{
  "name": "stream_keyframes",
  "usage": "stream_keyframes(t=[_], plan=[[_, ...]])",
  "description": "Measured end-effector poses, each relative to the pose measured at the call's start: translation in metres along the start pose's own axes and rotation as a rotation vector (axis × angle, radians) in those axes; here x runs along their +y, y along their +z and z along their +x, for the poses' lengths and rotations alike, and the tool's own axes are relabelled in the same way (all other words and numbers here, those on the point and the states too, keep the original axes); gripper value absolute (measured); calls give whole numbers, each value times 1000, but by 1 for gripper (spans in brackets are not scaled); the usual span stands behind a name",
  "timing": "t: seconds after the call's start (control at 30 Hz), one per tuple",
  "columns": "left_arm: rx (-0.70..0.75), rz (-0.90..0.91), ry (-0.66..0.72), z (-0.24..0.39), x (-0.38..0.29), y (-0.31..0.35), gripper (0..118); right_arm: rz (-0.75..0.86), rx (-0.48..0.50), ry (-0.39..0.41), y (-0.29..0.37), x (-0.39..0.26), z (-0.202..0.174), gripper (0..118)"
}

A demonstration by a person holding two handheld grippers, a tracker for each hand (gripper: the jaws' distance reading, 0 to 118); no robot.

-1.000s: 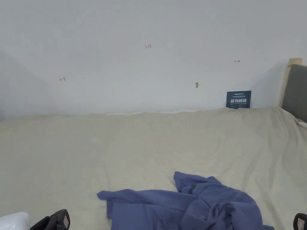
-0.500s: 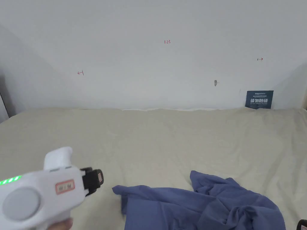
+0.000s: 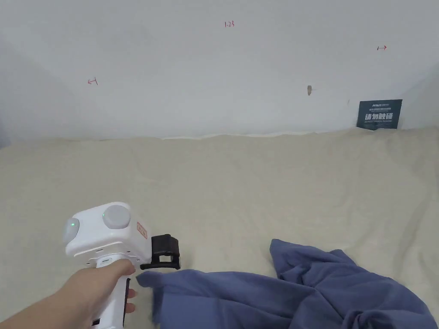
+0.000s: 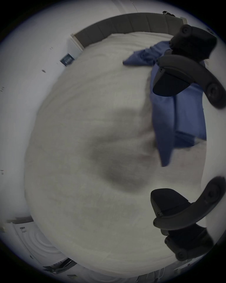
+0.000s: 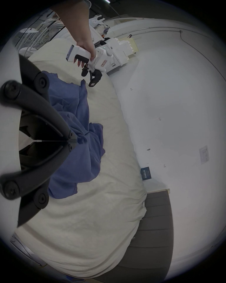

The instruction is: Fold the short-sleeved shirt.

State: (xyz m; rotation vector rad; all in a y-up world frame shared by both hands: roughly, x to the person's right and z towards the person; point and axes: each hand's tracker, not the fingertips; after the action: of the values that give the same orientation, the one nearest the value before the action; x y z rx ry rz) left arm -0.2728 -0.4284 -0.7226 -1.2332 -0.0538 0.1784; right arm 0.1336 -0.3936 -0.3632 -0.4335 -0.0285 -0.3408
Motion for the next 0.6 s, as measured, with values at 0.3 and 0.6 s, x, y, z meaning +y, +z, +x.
stream_keyframes(t=[0.3, 0.6], plan=[[178, 36, -219, 30, -14, -17, 76, -38, -9, -16, -17, -8, 9, 1], [142, 43, -393, 56, -47, 0, 6, -10, 14, -21, -5, 2, 7, 1]])
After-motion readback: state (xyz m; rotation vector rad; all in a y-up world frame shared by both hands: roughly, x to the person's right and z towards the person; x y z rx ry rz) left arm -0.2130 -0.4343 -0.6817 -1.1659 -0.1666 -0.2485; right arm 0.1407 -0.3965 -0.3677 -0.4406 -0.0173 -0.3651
